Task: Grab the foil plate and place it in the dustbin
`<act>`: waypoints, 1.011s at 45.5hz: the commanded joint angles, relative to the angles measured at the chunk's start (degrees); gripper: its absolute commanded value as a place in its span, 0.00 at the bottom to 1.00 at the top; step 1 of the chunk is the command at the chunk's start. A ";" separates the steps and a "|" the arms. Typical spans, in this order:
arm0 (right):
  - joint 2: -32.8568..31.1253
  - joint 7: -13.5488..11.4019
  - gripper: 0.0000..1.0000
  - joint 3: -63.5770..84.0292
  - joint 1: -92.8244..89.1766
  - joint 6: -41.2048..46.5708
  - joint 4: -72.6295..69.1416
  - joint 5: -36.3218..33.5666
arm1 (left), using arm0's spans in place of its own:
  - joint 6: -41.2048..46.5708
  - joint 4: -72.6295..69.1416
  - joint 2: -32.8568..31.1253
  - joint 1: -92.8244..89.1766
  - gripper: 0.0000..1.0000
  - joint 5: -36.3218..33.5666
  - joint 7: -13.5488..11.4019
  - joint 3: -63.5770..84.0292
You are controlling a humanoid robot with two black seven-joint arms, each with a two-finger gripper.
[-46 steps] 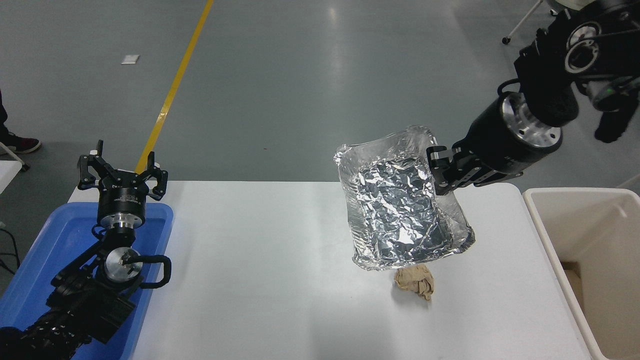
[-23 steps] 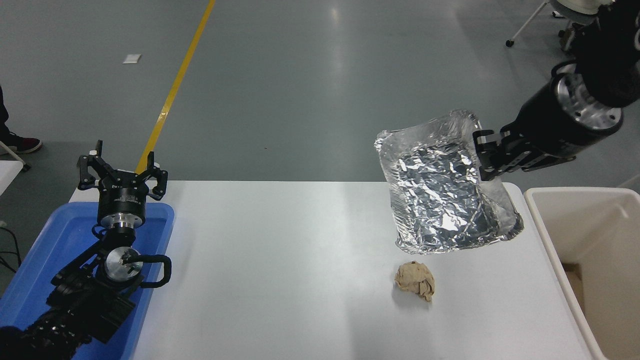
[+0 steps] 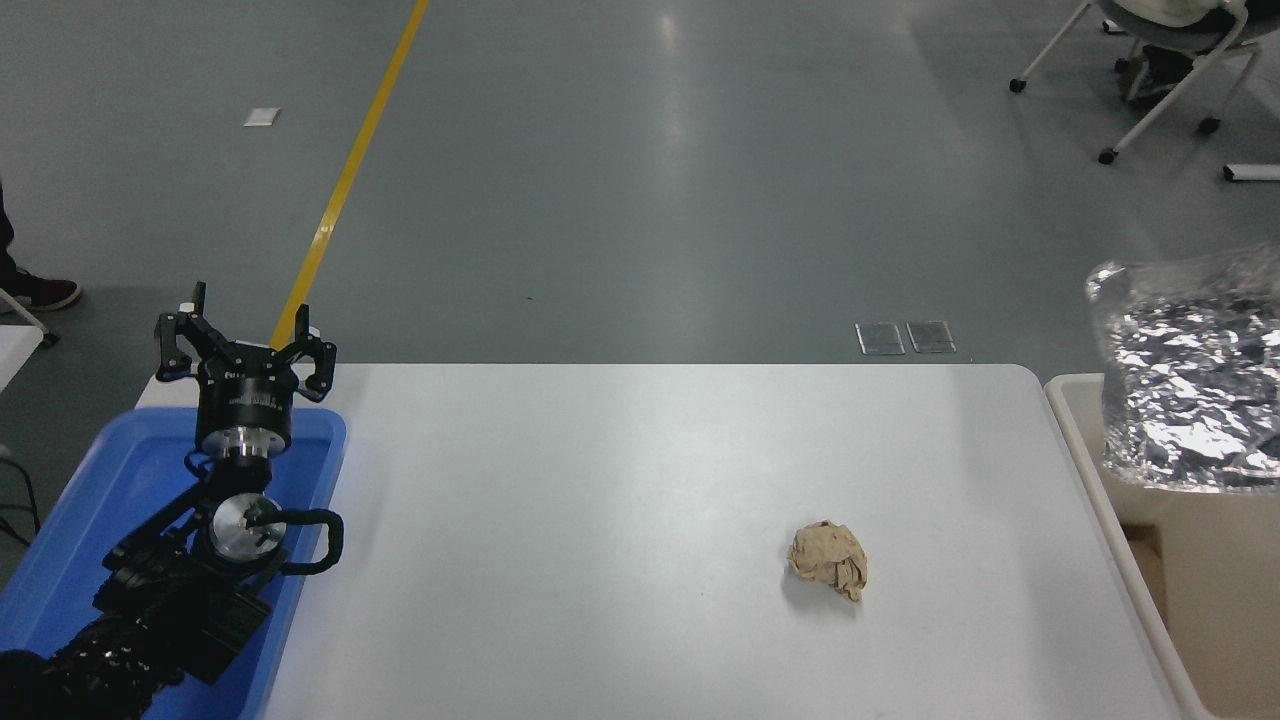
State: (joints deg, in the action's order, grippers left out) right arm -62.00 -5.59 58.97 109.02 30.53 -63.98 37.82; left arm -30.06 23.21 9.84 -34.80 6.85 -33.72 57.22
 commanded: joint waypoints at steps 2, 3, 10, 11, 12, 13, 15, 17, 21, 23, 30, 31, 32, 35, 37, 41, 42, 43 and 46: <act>-1.90 1.99 0.00 -14.49 -28.05 -12.77 13.79 1.30 | 0.00 0.00 0.00 -0.01 0.99 0.00 -0.03 0.00; -1.28 1.99 0.00 -15.46 -30.43 -13.91 14.58 1.29 | 0.00 0.00 0.00 -0.01 0.99 0.09 -0.03 0.00; 6.18 1.11 0.00 -20.56 -46.34 -23.75 23.36 -3.79 | 0.00 0.00 0.09 -0.01 0.99 0.09 -0.03 0.00; 7.67 1.02 0.00 -20.83 -48.45 -24.64 25.03 -5.11 | 0.00 0.00 0.00 -0.01 0.99 0.09 -0.03 0.00; 9.08 0.76 0.00 -21.00 -50.47 -25.43 26.61 -6.60 | 0.00 0.00 0.00 -0.01 0.99 0.09 -0.03 0.00; 10.49 0.41 0.00 -21.09 -52.23 -26.22 28.28 -7.83 | 0.00 0.00 0.00 -0.01 0.99 0.09 -0.03 0.00; 12.95 -0.21 0.00 -21.00 -55.48 -27.28 31.36 -10.03 | 0.00 0.00 0.00 -0.01 0.99 0.09 -0.03 0.00; 15.32 -0.30 0.00 -21.09 -58.03 -27.90 33.91 -11.62 | 0.00 0.00 0.00 -0.01 0.99 0.09 -0.03 0.00; 19.02 -0.65 0.00 -21.18 -61.47 -29.39 37.25 -14.17 | 0.00 0.00 0.00 -0.01 0.99 0.09 -0.03 0.00; 20.43 -1.17 0.00 -21.18 -62.52 -30.27 38.05 -15.49 | 0.00 0.00 0.00 -0.01 0.99 0.09 -0.03 0.00; 23.24 -2.76 0.00 -22.14 -63.76 -32.47 38.49 -17.43 | 0.00 0.00 0.00 -0.01 0.99 0.09 -0.03 0.00; 23.68 -2.76 0.00 -22.32 -63.93 -32.64 38.49 -17.43 | 0.00 0.00 0.00 -0.01 0.99 0.09 -0.03 0.00; 23.94 -2.76 0.00 -22.41 -64.11 -32.82 38.49 -17.34 | 0.00 0.00 0.00 -0.01 0.99 0.09 -0.03 0.00; 24.74 -2.76 0.00 -22.41 -64.81 -33.26 38.75 -16.90 | 0.00 0.00 0.00 -0.01 0.99 0.09 -0.03 0.00; 25.35 -2.76 0.00 -22.41 -65.16 -33.87 39.54 -16.37 | 0.00 0.00 0.00 -0.01 0.99 0.09 -0.03 0.00; 26.67 -2.67 0.00 -22.15 -66.22 -34.75 40.95 -16.28 | 0.00 0.00 0.00 -0.01 0.99 0.09 -0.03 0.00; 26.76 -2.67 0.00 -22.06 -66.66 -34.84 41.30 -16.11 | 0.00 0.00 0.00 -0.01 0.99 0.09 -0.03 0.00; 26.85 -2.67 0.00 -21.97 -66.92 -34.93 41.83 -15.85 | 0.00 0.00 0.00 -0.01 0.99 0.09 -0.03 0.00; 27.20 -2.58 0.29 -21.97 -67.45 -34.84 43.32 -14.62 | 0.00 0.00 0.00 -0.01 0.99 0.09 -0.03 0.00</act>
State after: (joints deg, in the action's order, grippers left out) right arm -37.89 -7.97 37.18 45.04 -2.38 -24.90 22.13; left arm -30.06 23.20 9.84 -34.81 6.95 -33.75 57.22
